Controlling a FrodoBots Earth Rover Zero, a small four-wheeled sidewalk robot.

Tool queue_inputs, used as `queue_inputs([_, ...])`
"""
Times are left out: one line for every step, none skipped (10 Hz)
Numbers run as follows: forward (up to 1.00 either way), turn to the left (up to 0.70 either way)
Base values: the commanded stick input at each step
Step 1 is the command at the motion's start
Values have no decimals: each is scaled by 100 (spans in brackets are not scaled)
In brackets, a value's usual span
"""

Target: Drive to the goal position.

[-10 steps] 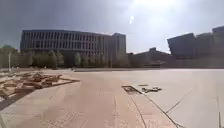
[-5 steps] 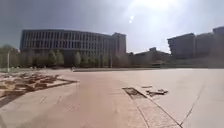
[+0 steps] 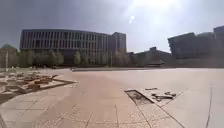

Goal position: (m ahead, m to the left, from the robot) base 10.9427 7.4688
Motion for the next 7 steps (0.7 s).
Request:
queue_inputs([70,1])
queue_inputs([70,1])
queue_inputs([70,1])
queue_inputs([70,1])
queue_inputs([70,1])
queue_inputs([70,1])
queue_inputs([70,1])
